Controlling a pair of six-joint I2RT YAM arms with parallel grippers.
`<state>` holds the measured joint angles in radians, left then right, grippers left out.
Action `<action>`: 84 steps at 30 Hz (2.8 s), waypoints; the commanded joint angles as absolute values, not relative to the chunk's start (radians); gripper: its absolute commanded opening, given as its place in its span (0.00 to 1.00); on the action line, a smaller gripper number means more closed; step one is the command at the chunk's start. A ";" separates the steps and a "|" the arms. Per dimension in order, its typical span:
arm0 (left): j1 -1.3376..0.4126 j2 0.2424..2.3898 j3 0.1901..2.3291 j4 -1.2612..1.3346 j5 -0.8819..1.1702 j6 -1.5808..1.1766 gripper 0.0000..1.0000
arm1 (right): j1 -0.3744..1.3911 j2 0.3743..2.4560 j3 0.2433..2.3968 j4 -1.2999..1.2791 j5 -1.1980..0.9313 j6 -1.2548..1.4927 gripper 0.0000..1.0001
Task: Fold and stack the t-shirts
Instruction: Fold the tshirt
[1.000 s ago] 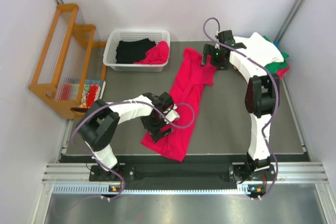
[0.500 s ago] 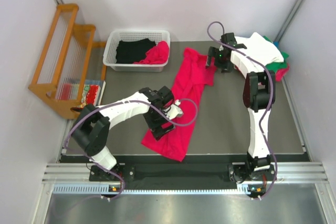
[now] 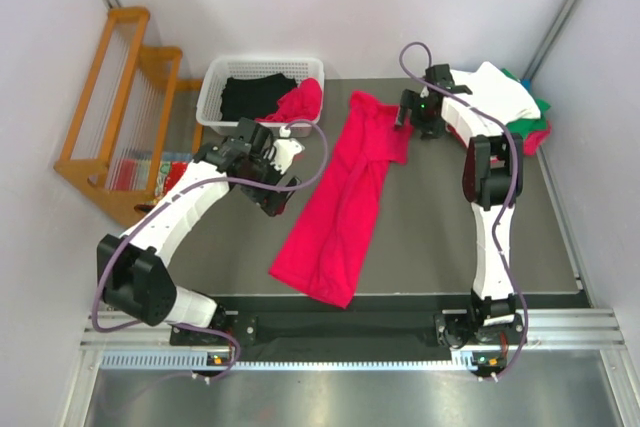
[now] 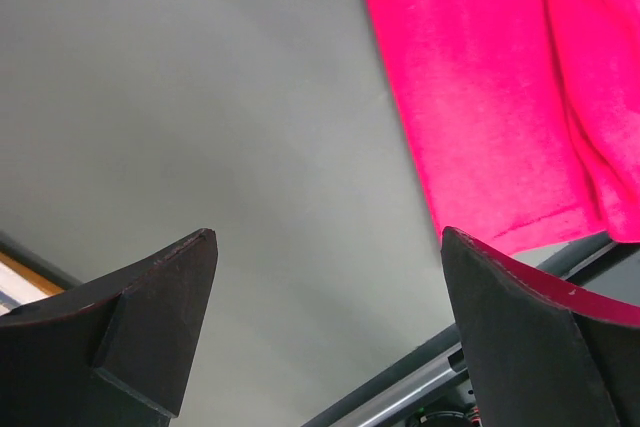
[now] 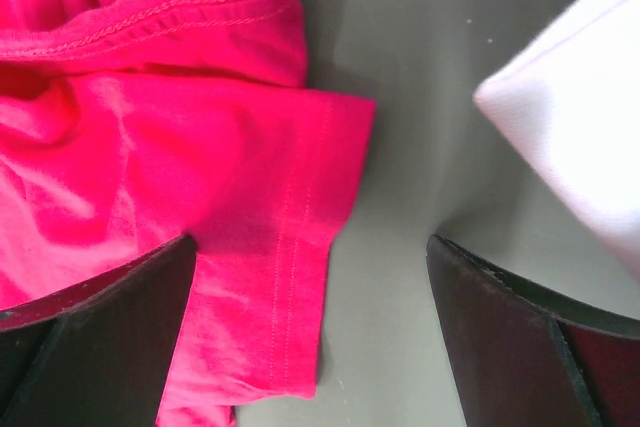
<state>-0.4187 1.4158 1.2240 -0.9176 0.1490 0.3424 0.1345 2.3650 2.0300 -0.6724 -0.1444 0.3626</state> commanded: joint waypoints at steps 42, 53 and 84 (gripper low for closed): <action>-0.408 1.374 1.193 -0.920 0.190 0.330 0.98 | 0.098 2.522 2.163 -0.637 -0.209 0.377 0.49; -0.408 1.391 1.215 -0.925 0.204 0.330 0.98 | 0.120 2.468 2.111 -0.610 -0.229 0.396 0.21; -0.408 1.332 1.138 -0.925 0.222 0.322 0.98 | 0.347 2.321 2.344 -0.775 -0.118 0.316 0.11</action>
